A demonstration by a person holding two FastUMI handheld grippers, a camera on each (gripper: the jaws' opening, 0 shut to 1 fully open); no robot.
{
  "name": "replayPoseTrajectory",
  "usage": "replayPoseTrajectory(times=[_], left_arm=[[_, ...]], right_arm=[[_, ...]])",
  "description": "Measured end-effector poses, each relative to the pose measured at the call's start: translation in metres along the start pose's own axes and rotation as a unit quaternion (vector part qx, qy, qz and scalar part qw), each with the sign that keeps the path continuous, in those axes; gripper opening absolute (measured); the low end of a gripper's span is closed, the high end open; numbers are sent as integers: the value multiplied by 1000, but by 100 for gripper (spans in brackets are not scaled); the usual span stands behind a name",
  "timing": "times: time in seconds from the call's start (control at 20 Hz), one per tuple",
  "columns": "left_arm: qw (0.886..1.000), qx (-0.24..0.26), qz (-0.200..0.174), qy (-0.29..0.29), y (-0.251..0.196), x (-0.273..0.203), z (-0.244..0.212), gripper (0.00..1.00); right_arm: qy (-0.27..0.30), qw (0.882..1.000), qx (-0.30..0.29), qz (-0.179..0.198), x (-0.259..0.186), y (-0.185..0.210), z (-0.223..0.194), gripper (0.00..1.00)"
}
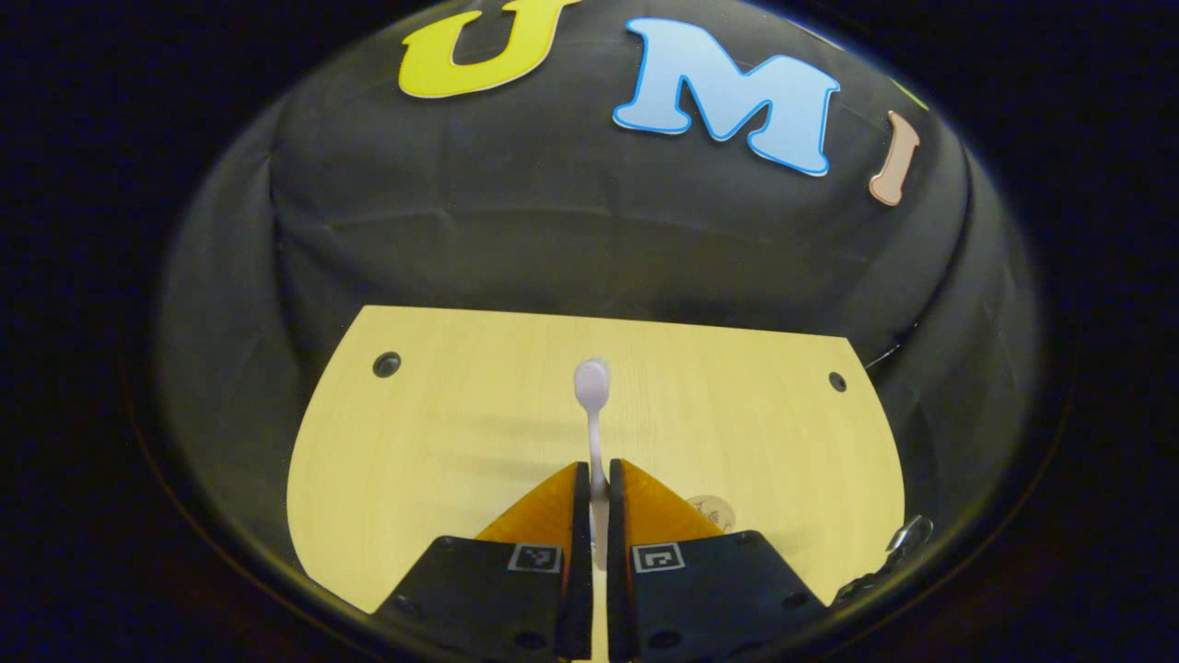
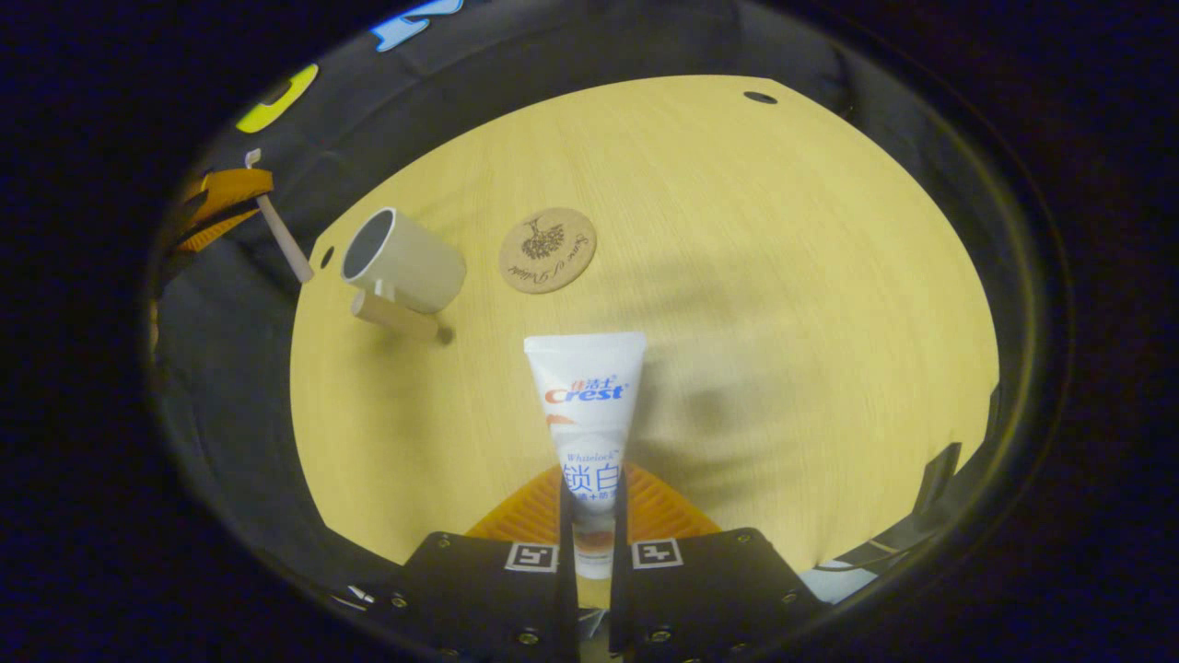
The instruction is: Put the toothbrush and toothpaste on the desktop into the cup, then pick up the cup and place it on the coaster on the desktop.
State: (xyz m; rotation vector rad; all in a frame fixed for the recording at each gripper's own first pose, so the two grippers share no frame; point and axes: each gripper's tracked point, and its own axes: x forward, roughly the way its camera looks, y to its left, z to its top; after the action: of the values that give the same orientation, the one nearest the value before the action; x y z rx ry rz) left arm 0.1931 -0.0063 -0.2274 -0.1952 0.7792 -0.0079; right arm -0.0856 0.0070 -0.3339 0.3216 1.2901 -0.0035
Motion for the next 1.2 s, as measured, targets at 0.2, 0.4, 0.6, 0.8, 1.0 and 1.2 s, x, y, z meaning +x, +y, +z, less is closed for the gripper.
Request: replayPoseTrajectory(times=[0.2,0.4,0.6,0.8,1.0,1.2], left_arm=[[1000,-1,-18,-7,-8,26,4,14],[1000,9,-19,-8,-4,46,-7,14],[1000,11,-18,5,-1,61,-28,14],[1000,7,-18,21,3,66,-46,14],[999,4,-26,21,2,66,-54,22],[999,7,-32,26,-1,64,-59,21]], right_arm=[[-12,1000,13,8,-13,4,14,15],[-37,999,22,15,-32,10,42,14],[-66,997,26,26,-46,21,71,14],[-84,995,27,34,-58,32,93,14],[-95,994,31,43,-64,42,106,14],[-109,992,25,51,-72,52,124,14]])
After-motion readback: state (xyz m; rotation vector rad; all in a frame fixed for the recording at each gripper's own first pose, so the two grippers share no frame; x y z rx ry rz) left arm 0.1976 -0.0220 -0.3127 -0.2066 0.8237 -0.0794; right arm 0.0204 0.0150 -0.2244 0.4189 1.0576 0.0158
